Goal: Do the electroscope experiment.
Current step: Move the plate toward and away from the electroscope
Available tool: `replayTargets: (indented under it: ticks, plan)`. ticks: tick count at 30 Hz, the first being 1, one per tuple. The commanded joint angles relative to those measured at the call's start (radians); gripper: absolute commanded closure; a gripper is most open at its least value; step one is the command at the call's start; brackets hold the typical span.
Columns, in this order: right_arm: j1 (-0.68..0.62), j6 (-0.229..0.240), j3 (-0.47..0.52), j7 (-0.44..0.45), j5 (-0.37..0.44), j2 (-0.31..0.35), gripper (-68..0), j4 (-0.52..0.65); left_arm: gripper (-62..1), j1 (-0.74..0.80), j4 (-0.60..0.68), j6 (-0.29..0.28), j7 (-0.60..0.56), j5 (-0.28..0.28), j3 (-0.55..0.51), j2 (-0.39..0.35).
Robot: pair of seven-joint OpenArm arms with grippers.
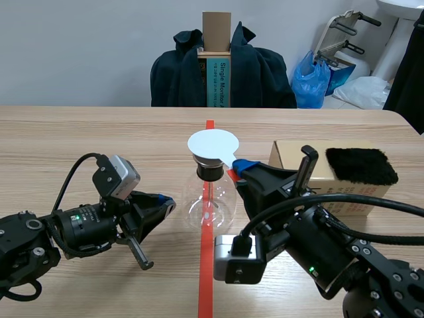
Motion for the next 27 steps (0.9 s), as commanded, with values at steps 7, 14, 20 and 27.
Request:
replayTargets:
  ticks: [7,14,20,27]
  plan:
    - [0.002,-0.011,0.004,-0.091,0.0,0.007,-0.7,0.007,-3.2,-0.008,0.016,0.002,-0.014,-0.006,-0.007,0.002]
    - [0.002,-0.011,0.004,-0.244,0.005,0.008,-0.7,0.007,-3.2,-0.008,0.016,0.002,-0.014,-0.006,-0.007,0.002]
    - [0.002,-0.011,0.004,-0.343,0.005,0.008,-0.7,0.007,-3.2,-0.008,0.016,0.002,-0.014,-0.006,-0.007,0.002]
    - [0.002,-0.011,0.004,-0.405,0.005,0.008,-0.7,0.007,-3.2,-0.008,0.016,0.002,-0.014,-0.006,-0.007,0.002]
